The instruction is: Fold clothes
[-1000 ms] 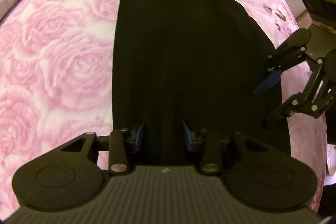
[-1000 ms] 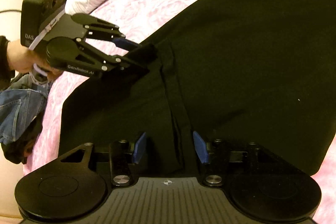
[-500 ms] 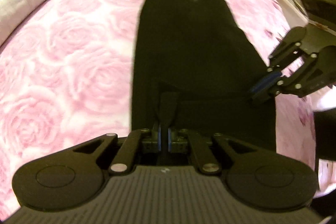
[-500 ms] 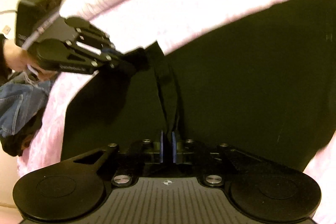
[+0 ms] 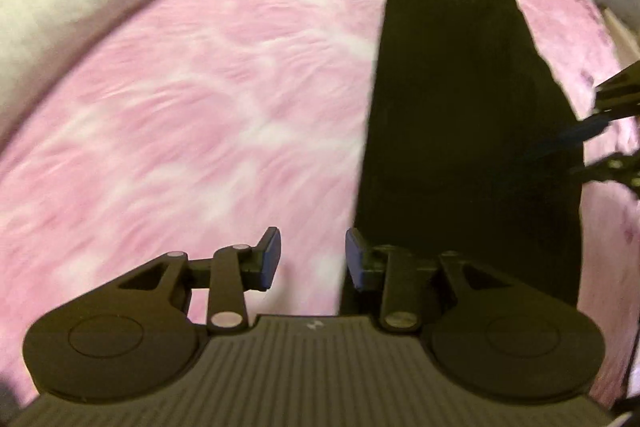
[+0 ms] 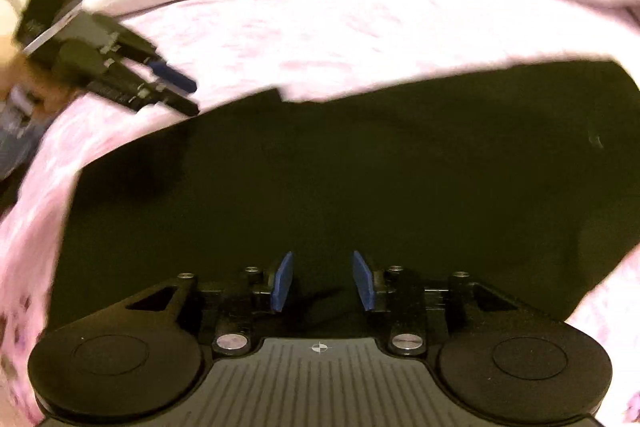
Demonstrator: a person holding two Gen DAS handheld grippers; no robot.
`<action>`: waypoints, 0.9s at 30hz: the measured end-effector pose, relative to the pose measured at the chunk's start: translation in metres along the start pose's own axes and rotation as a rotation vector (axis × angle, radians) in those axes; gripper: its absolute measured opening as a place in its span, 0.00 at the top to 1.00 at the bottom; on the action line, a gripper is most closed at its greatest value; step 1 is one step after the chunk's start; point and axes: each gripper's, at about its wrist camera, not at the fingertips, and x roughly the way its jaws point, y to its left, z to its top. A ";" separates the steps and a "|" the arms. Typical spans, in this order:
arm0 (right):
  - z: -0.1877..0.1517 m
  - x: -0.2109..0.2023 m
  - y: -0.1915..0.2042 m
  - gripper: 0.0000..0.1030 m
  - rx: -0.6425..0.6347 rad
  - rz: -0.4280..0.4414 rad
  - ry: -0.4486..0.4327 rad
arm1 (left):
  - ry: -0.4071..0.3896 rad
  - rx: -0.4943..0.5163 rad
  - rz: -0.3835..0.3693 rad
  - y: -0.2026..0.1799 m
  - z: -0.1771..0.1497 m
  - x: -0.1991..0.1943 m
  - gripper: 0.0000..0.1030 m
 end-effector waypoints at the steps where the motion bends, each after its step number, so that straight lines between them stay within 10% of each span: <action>1: -0.001 -0.001 0.019 0.61 -0.041 0.040 0.009 | 0.002 0.024 0.030 0.000 -0.013 -0.013 0.71; 11: -0.050 0.059 0.219 0.33 -0.446 0.260 0.114 | 0.029 0.532 0.158 -0.063 -0.167 -0.082 0.62; 16: -0.088 0.088 0.243 0.30 -0.700 -0.056 0.127 | -0.057 0.932 0.204 -0.098 -0.214 -0.056 0.51; 21: -0.092 0.070 0.226 0.81 -0.741 -0.108 0.079 | -0.154 1.227 0.323 -0.101 -0.226 -0.021 0.49; 24: -0.073 0.053 0.211 0.88 -0.663 -0.059 0.081 | -0.166 1.336 0.336 -0.097 -0.219 -0.003 0.49; 27: -0.052 0.032 0.198 0.90 -0.606 -0.012 0.061 | -0.099 1.295 0.260 -0.092 -0.194 0.007 0.82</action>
